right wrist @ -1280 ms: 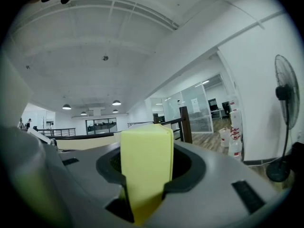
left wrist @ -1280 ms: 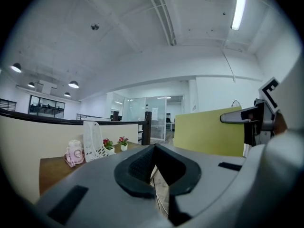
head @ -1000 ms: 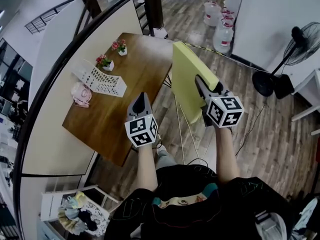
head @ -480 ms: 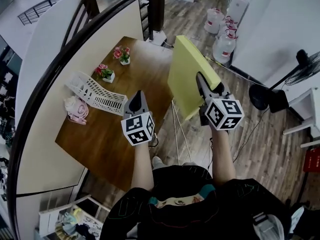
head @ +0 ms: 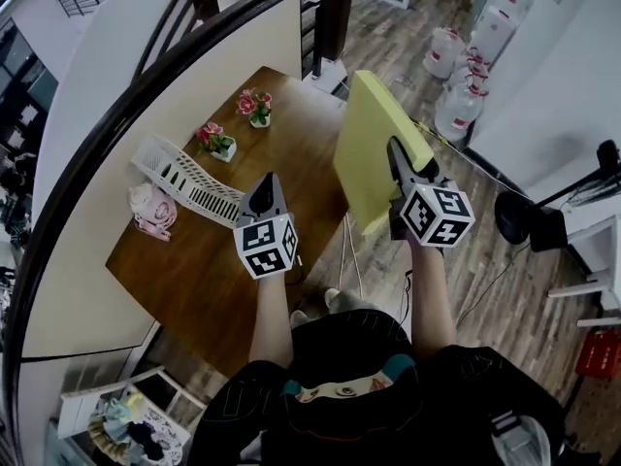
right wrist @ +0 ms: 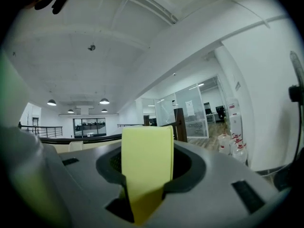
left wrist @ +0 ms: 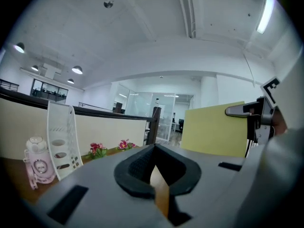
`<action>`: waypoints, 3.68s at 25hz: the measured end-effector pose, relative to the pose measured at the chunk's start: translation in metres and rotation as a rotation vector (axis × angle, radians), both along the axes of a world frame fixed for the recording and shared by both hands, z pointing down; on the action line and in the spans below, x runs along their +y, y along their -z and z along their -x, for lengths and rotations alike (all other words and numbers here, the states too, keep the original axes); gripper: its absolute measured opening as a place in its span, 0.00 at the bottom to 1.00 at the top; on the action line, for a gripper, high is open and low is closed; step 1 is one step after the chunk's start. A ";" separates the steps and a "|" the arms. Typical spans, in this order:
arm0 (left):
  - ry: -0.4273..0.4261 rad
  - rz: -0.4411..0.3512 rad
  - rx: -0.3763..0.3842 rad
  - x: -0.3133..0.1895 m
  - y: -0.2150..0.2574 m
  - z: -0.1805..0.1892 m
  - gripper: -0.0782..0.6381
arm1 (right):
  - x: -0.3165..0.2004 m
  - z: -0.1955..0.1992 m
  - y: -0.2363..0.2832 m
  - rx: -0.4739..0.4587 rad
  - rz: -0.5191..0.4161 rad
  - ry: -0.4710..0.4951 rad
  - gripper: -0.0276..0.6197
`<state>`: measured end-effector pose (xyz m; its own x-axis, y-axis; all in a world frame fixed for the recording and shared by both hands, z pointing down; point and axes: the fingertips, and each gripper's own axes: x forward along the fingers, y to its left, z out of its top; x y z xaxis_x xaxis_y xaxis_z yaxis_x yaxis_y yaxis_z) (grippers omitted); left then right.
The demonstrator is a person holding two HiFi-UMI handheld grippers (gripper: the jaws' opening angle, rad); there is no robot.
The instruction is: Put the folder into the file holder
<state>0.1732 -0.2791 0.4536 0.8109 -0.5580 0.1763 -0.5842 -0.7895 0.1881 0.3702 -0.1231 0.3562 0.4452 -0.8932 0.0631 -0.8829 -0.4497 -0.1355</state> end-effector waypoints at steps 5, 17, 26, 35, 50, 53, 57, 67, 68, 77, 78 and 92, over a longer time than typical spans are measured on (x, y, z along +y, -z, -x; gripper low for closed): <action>0.096 -0.042 0.007 -0.029 0.020 0.004 0.11 | -0.041 -0.014 0.010 -0.006 -0.041 0.086 0.31; 0.333 -0.087 -0.042 -0.043 0.031 0.070 0.11 | -0.117 0.020 0.022 -0.043 -0.088 0.340 0.31; 0.524 -0.129 -0.021 -0.039 0.051 0.140 0.11 | -0.157 0.093 0.055 -0.006 -0.136 0.572 0.31; 0.653 -0.140 -0.007 -0.017 0.062 0.186 0.11 | -0.162 0.153 0.079 0.007 -0.157 0.746 0.31; 0.751 -0.135 -0.011 0.007 0.057 0.207 0.11 | -0.164 0.201 0.082 -0.003 -0.162 0.899 0.31; 0.778 -0.131 -0.026 0.004 0.054 0.222 0.11 | -0.177 0.213 0.078 -0.012 -0.158 0.915 0.31; 0.817 -0.127 -0.028 -0.007 0.056 0.245 0.11 | -0.197 0.229 0.075 -0.010 -0.151 0.930 0.31; 0.814 -0.135 -0.033 -0.052 0.058 0.262 0.11 | -0.243 0.255 0.073 0.025 -0.157 0.933 0.31; 0.814 -0.134 -0.032 -0.056 0.058 0.264 0.11 | -0.247 0.257 0.073 0.029 -0.157 0.931 0.31; 0.797 -0.085 -0.060 -0.069 0.038 0.277 0.11 | -0.259 0.283 0.062 0.056 -0.208 0.931 0.31; 0.796 -0.077 -0.065 -0.070 0.035 0.279 0.11 | -0.259 0.285 0.059 0.060 -0.213 0.933 0.31; 0.798 0.003 -0.106 -0.060 -0.002 0.292 0.11 | -0.269 0.295 0.047 0.079 -0.276 0.922 0.31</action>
<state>-0.1185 -0.3390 0.4553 0.1468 -0.9615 0.2325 -0.9868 -0.1260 0.1019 0.0754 -0.3920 0.3091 -0.4445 -0.8728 -0.2018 -0.8841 0.4637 -0.0578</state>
